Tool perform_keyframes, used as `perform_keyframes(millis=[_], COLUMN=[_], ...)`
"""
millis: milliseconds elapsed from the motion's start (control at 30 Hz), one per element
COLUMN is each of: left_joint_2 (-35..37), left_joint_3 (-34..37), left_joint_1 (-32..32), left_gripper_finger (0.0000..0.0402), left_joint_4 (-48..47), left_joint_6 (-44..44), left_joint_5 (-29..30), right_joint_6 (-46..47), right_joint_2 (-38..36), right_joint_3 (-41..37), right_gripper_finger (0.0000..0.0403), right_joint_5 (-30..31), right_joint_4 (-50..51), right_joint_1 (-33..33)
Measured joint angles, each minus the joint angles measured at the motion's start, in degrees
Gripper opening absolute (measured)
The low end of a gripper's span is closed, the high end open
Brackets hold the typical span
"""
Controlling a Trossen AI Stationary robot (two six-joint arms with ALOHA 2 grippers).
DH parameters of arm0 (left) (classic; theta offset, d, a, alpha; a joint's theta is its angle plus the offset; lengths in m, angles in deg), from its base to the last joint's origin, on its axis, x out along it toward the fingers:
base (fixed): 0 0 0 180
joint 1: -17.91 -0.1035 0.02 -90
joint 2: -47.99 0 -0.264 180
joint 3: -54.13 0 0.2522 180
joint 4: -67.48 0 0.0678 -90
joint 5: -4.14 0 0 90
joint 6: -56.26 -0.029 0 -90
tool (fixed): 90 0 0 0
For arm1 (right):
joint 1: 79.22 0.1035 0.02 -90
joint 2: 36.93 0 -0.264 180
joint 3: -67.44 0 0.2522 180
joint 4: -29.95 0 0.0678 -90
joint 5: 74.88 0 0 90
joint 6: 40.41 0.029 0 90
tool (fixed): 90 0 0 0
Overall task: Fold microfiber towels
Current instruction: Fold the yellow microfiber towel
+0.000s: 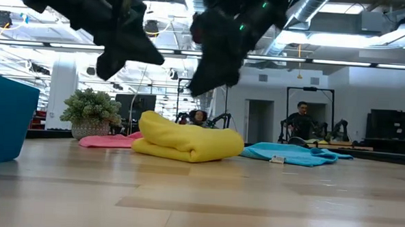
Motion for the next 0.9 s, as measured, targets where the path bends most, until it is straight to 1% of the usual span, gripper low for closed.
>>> perform_keyframes(millis=[100,167,233,333,400,467,533,633,700,767,800,833,867,900], left_joint_2=[-2.8,-5.5,-8.7,-13.2,-15.2,-16.6,-17.5,-19.0,-20.8,-21.4,-22.0,-22.5,-23.0,-23.3], left_joint_3=[0.0,-0.1,-1.2,-4.1,-6.2,-8.5,-11.0,-13.3,-14.1,-14.0,-14.1,-14.1,-14.1,-14.0], left_joint_1=[0.0,-1.0,-2.1,-3.7,-4.7,-5.6,-6.2,-7.1,-7.5,-7.9,-8.1,-8.2,-8.4,-8.5], left_gripper_finger=[0.0,0.0,0.0,0.0,0.0,0.0,0.0,0.0,0.0,0.0,0.0,0.0,0.0,0.0], left_joint_4=[4.3,5.1,4.4,3.5,2.4,-0.4,-4.2,-9.3,-10.1,-12.7,-12.5,-13.5,-15.0,-16.4], left_joint_6=[-2.9,-3.5,-4.1,-6.7,-8.1,-9.7,-11.9,-15.2,-16.5,-16.5,-16.6,-16.6,-16.3,-15.9], left_joint_5=[-4.2,-7.5,-9.6,-10.7,-10.4,-10.0,-9.7,-9.2,-9.3,-9.2,-9.2,-8.9,-7.9,-6.9], right_joint_6=[11.1,21.2,30.4,43.6,49.5,53.4,56.0,59.7,61.2,62.7,63.5,63.7,64.0,64.8], right_joint_2=[-3.5,-5.2,-6.1,-6.1,-5.9,-4.3,-3.8,-2.5,-1.8,-0.4,0.1,0.3,0.6,1.5], right_joint_3=[-0.1,-0.1,-0.1,-0.1,-0.2,-0.1,-0.5,0.1,-0.6,0.0,0.0,-0.4,-0.7,-0.4], right_gripper_finger=[0.0127,0.0126,0.0128,0.0146,0.0167,0.019,0.021,0.0228,0.0233,0.0234,0.0234,0.0234,0.0233,0.0232], right_joint_5=[5.3,8.7,10.8,12.2,12.5,13.4,13.5,14.2,14.3,14.4,14.4,14.4,14.3,14.3], right_joint_4=[7.2,12.7,16.0,17.0,17.7,16.8,18.6,16.0,18.9,16.1,15.5,17.2,17.9,15.7], right_joint_1=[1.7,3.0,4.2,6.4,7.8,9.1,10.0,11.3,12.0,12.7,12.9,13.2,13.5,13.7])
